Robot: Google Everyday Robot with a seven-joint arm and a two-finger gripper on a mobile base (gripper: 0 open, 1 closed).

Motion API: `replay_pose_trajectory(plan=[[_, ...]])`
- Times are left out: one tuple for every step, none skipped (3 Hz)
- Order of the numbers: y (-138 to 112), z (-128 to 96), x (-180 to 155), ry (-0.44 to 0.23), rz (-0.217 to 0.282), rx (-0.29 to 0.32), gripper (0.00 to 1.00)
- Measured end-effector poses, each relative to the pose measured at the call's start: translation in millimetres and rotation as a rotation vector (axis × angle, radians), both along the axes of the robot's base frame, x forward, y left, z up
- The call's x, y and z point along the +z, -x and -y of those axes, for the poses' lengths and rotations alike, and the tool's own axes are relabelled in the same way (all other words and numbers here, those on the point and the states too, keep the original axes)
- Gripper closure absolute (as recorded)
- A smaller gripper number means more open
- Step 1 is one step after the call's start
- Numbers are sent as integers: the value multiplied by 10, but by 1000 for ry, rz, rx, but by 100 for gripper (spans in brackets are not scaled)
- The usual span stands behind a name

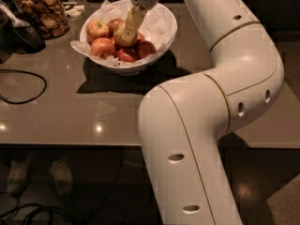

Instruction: Pick apple from white bowl

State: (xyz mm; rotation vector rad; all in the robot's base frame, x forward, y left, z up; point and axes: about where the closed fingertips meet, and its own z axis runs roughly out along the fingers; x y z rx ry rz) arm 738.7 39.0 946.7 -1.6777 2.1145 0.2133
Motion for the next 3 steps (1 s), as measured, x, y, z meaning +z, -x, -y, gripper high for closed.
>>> replay_pose_trajectory(plan=[[13, 31, -15, -2, -10, -12, 100], [-25, 202, 127, -23, 22, -81, 100], [-28, 457, 329, -47, 61, -160, 100]])
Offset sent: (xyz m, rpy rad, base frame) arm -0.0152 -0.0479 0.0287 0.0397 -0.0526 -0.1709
